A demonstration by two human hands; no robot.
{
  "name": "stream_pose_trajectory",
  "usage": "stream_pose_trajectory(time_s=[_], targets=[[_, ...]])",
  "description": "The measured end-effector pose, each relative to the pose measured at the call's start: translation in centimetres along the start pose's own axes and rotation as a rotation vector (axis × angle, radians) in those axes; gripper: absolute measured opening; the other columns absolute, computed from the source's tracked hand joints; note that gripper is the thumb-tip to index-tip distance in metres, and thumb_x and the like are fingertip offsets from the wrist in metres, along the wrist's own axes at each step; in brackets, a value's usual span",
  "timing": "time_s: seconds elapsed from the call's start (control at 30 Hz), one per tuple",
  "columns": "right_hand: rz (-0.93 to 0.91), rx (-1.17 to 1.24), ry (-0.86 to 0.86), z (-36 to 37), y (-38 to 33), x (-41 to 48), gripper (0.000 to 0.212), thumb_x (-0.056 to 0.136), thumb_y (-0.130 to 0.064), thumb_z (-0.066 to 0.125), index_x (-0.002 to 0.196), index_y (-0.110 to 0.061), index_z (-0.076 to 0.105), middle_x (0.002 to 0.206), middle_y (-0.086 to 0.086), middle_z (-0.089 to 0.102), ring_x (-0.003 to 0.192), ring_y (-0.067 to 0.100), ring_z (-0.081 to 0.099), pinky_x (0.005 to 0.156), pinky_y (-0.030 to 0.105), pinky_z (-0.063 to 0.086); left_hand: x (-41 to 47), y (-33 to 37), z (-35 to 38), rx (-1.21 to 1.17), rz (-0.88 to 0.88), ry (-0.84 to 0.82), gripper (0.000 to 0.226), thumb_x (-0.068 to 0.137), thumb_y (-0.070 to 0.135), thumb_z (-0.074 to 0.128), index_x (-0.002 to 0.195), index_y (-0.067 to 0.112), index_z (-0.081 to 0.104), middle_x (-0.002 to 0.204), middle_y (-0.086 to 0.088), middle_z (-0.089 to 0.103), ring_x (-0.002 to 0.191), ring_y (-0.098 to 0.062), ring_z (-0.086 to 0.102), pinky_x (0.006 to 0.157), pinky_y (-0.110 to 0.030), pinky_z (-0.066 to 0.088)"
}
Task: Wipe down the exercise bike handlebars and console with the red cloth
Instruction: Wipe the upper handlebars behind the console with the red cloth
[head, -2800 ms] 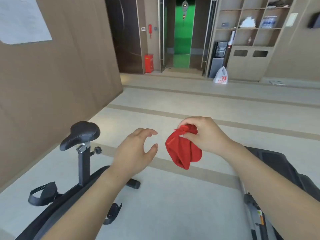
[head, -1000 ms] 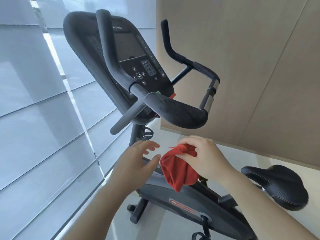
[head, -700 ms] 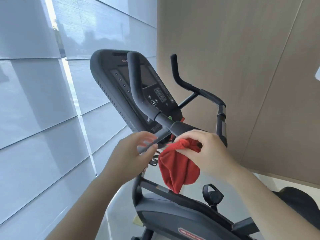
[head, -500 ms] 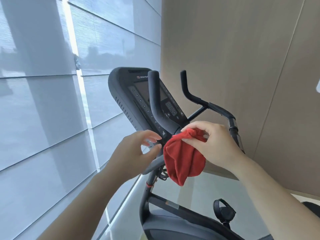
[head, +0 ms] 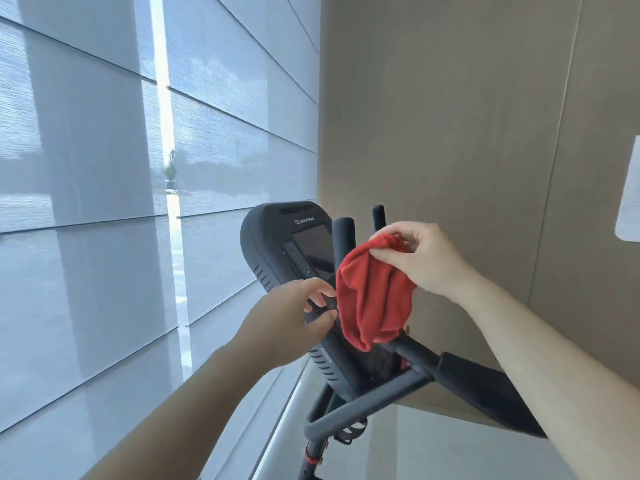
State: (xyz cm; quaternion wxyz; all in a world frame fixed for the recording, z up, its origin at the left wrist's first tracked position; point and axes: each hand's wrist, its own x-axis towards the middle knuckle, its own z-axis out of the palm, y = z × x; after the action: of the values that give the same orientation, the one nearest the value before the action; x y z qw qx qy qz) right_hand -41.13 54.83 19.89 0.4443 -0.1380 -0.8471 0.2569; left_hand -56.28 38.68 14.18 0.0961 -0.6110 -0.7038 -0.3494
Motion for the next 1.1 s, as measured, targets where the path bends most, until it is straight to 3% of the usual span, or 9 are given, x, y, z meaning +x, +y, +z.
stream_pose_trajectory(time_s=[0.07,0.17,0.27,0.47,0.63,0.73,0.93,1.1], targets=[[-0.03,0.009,0.074,-0.9,-0.8,2.8,0.007,0.076,-0.023,0.075,0.077,-0.029,0.071,0.082,-0.003,0.073,0.081,0.018,0.067,0.081,0.037,0.052,1.8,-0.6,-1.1,0.011,-0.002,0.029,0.023,0.084,0.036,0.059,0.107,0.036,0.058,0.094,0.017,0.062,0.088,-0.005,0.06,0.078,-0.029,0.049],[-0.112,-0.017,0.188,-2.1,-2.2,6.7,0.009,0.075,-0.026,0.074,0.073,-0.033,0.069,0.07,-0.017,0.068,0.068,0.001,0.062,0.066,0.02,0.047,4.8,-1.2,-2.6,0.014,-0.004,0.079,0.023,0.084,0.035,0.058,0.107,0.036,0.058,0.094,0.017,0.062,0.089,-0.004,0.059,0.078,-0.026,0.047],[-0.195,-0.085,0.257,-1.7,-2.9,9.1,0.007,0.076,-0.026,0.073,0.076,-0.031,0.068,0.067,-0.023,0.066,0.064,-0.006,0.059,0.062,0.008,0.042,7.4,-1.7,-3.3,0.001,0.006,0.122,0.023,0.084,0.034,0.058,0.107,0.035,0.059,0.094,0.017,0.062,0.089,-0.003,0.058,0.075,-0.021,0.045],[-0.272,-0.267,0.111,1.9,0.9,7.6,0.013,0.077,-0.013,0.071,0.085,-0.023,0.07,0.086,-0.011,0.068,0.082,0.003,0.061,0.078,0.018,0.045,9.9,-4.3,-2.5,0.002,0.036,0.142,0.023,0.084,0.032,0.058,0.107,0.035,0.06,0.095,0.017,0.063,0.091,-0.002,0.059,0.075,-0.018,0.044],[-0.268,-0.252,0.128,2.6,3.9,5.4,0.021,0.077,-0.014,0.074,0.095,-0.024,0.072,0.096,-0.014,0.068,0.092,-0.003,0.06,0.085,0.008,0.04,11.5,-6.5,-1.5,-0.037,0.084,0.154,0.021,0.083,0.035,0.059,0.104,0.038,0.06,0.096,0.02,0.063,0.091,0.001,0.059,0.072,-0.013,0.041],[-0.212,-0.237,0.099,3.2,4.8,4.7,0.019,0.077,-0.019,0.075,0.093,-0.028,0.073,0.093,-0.018,0.069,0.09,-0.004,0.062,0.083,0.01,0.043,12.7,-7.4,-0.7,-0.05,0.142,0.137,0.019,0.083,0.036,0.059,0.102,0.04,0.059,0.094,0.022,0.062,0.09,0.003,0.059,0.07,-0.014,0.04],[-0.104,-0.229,0.254,2.6,3.2,7.0,0.006,0.078,-0.03,0.073,0.084,-0.032,0.071,0.079,-0.02,0.071,0.077,-0.002,0.065,0.073,0.018,0.049,15.4,-9.8,-0.2,-0.005,0.269,0.106,0.02,0.083,0.035,0.058,0.103,0.04,0.058,0.096,0.02,0.061,0.091,-0.001,0.057,0.081,-0.027,0.048],[-0.098,-0.306,0.448,2.7,-0.4,11.0,0.006,0.077,-0.03,0.073,0.082,-0.03,0.071,0.076,-0.017,0.07,0.074,-0.001,0.064,0.069,0.019,0.049,18.1,-11.9,-0.9,0.1,0.387,0.12,0.02,0.086,0.036,0.052,0.105,0.036,0.059,0.098,0.021,0.056,0.096,-0.006,0.056,0.077,-0.033,0.05]])
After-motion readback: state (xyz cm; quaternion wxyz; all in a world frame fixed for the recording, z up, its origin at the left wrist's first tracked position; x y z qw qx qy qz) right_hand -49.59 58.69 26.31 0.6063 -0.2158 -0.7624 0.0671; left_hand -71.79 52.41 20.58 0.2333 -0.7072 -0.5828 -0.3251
